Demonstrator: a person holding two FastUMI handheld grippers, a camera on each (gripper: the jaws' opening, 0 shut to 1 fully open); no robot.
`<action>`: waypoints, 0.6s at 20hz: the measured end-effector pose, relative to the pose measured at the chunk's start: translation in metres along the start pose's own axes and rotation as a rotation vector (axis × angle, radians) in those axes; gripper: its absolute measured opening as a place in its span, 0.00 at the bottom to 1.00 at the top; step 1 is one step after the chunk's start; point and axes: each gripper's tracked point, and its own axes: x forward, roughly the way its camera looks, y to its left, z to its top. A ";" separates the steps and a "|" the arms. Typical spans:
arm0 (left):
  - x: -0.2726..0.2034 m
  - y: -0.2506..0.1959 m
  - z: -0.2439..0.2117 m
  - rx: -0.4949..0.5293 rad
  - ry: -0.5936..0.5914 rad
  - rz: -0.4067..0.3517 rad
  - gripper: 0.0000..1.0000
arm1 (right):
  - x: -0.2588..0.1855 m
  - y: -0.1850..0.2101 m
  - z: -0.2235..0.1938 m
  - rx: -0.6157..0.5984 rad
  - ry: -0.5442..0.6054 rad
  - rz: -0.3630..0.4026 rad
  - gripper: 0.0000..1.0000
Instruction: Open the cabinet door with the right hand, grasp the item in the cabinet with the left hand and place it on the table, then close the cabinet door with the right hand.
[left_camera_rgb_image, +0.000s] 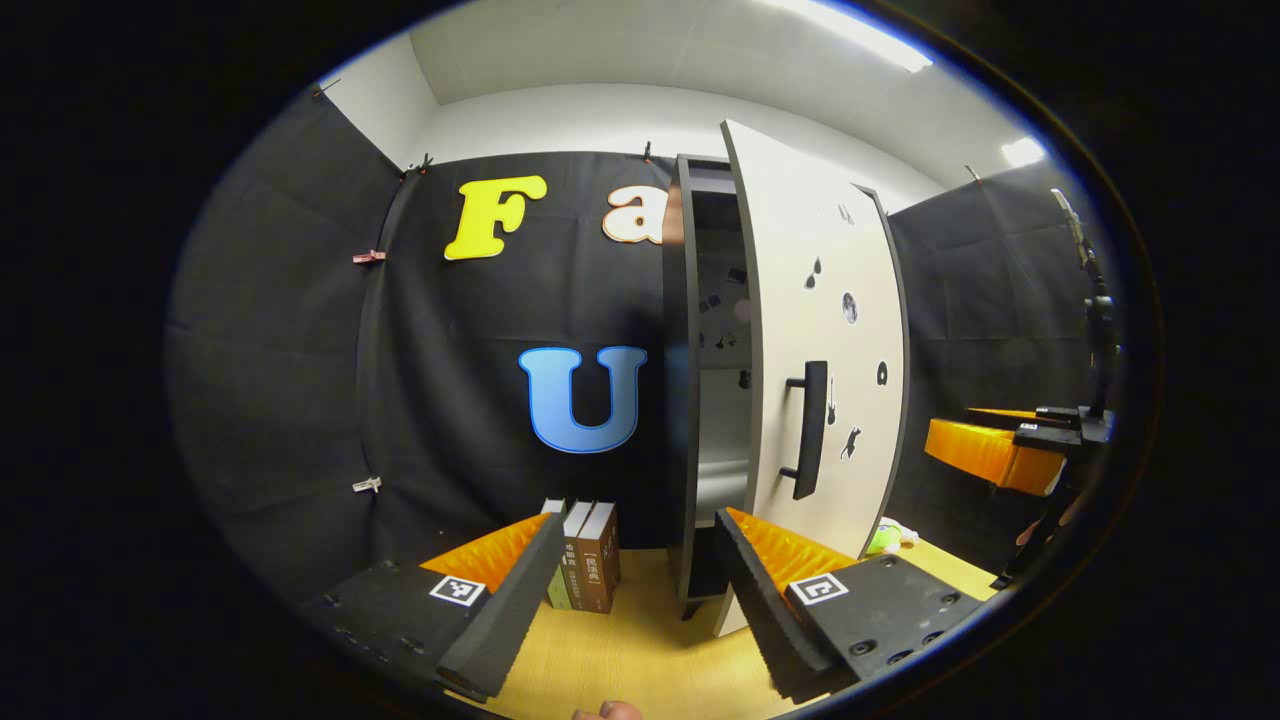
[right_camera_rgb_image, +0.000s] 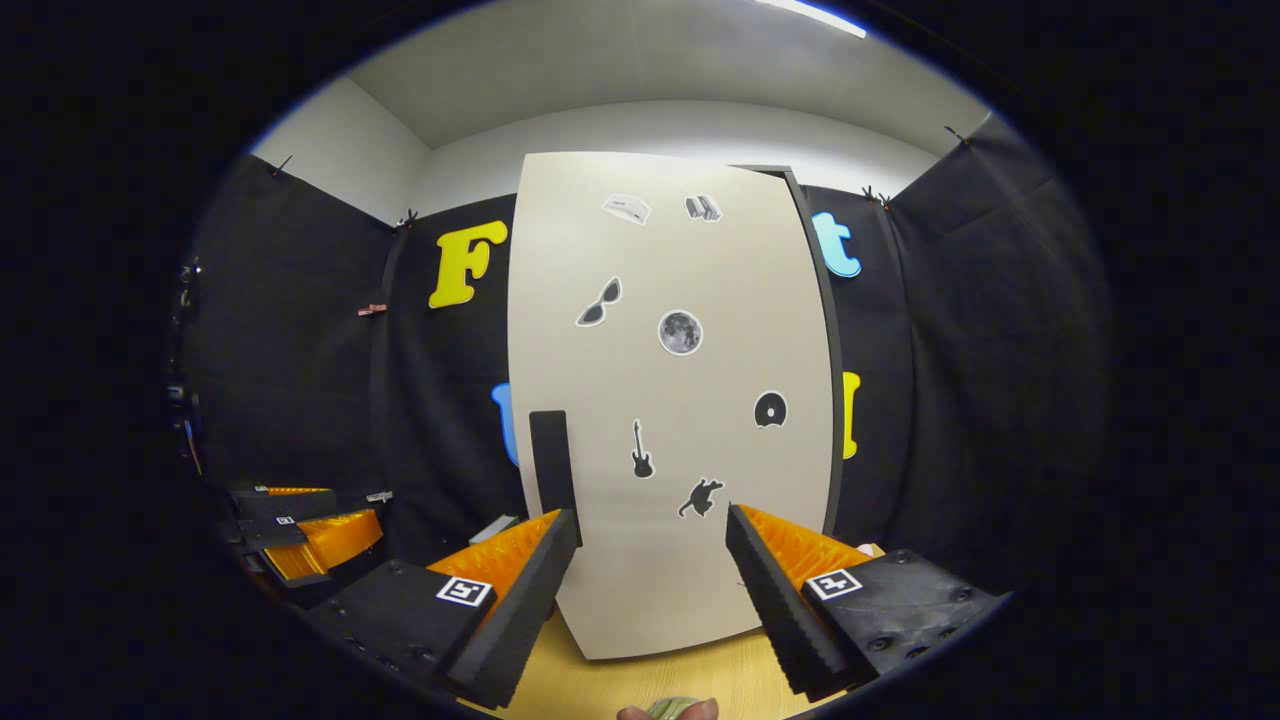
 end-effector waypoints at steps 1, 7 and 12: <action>-0.001 0.000 0.000 -0.001 -0.001 0.003 0.94 | -0.001 0.000 0.000 -0.002 -0.001 -0.006 0.98; -0.005 0.004 0.003 -0.025 -0.011 0.013 0.95 | -0.003 -0.001 0.001 -0.012 -0.012 -0.021 0.98; -0.006 0.006 0.012 -0.018 -0.023 0.023 0.95 | -0.004 -0.006 -0.002 -0.041 -0.007 -0.042 0.98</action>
